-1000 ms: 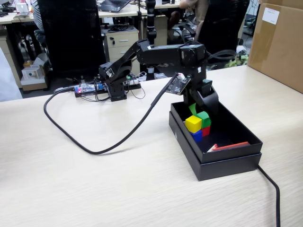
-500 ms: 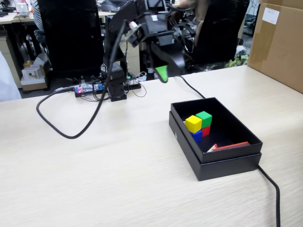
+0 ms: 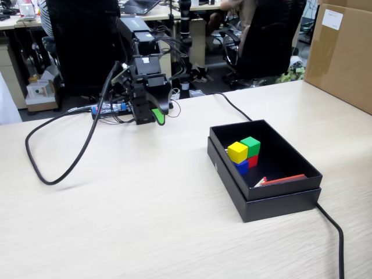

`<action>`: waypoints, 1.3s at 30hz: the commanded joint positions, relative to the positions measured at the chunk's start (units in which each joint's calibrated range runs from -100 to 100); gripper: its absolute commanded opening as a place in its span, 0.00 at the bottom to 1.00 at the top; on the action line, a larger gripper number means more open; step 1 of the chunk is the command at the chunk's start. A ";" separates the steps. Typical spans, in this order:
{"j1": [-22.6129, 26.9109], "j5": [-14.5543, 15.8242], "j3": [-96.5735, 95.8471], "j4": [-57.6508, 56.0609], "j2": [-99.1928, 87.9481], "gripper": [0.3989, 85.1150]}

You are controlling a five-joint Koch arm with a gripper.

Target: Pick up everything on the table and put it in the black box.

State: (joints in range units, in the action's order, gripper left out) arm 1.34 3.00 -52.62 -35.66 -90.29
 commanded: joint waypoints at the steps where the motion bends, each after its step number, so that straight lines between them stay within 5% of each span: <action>1: -0.29 -0.68 -3.68 6.76 -5.92 0.60; 19: -0.59 -5.37 -41.21 34.06 -9.71 0.62; 39: -0.29 -5.32 -43.93 34.49 -9.71 0.59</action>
State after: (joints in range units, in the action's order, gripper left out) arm 1.00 -1.78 -94.89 0.50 -100.00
